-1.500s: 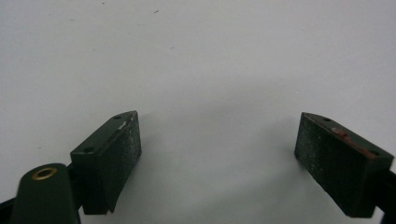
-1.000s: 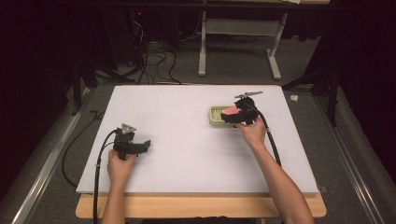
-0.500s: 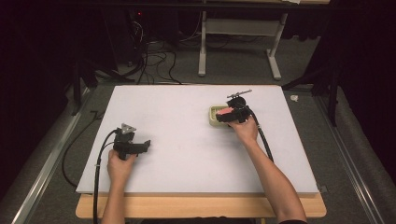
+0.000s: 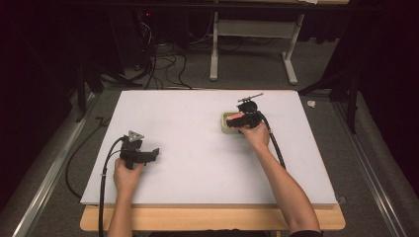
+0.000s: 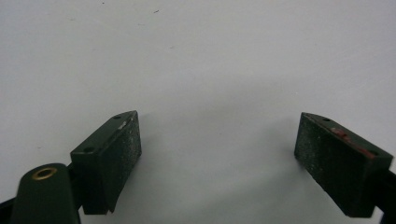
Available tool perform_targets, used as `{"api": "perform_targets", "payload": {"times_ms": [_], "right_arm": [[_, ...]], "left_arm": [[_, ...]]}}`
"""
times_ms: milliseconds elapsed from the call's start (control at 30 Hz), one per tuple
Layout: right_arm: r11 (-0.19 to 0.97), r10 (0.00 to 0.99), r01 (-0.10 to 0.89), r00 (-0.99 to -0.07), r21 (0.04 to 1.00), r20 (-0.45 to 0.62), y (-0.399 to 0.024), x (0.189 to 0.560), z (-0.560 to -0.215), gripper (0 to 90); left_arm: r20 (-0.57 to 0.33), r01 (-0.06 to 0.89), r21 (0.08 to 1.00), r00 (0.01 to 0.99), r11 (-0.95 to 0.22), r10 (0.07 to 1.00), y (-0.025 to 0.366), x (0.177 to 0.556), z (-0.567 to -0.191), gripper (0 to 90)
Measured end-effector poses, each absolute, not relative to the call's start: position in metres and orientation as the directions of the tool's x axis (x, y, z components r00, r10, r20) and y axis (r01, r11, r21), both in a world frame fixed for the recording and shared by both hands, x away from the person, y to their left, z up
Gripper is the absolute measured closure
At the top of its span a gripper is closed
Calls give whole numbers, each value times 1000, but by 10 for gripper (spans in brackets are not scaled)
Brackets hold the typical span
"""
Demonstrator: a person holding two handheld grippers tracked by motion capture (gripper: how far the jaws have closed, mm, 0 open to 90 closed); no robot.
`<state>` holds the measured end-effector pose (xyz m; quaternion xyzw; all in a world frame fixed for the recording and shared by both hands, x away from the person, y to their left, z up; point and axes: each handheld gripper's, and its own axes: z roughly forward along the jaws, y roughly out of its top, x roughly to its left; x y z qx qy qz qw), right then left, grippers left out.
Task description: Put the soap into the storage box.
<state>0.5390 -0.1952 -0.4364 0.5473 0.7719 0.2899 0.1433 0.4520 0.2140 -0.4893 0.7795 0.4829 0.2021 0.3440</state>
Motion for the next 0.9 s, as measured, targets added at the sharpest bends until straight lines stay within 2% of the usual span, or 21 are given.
{"api": "perform_targets", "payload": {"times_ms": [400,900], "right_arm": [[222,937,786,-335,577,97,-195,545,-441,134],[208,938,769,-332,604,99,-196,544,-437,118]], "left_arm": [[-17,614,732,452,-297,892,214,452,-489,151],[-19,614,732,452,-296,892,214,452,-489,152]]}}
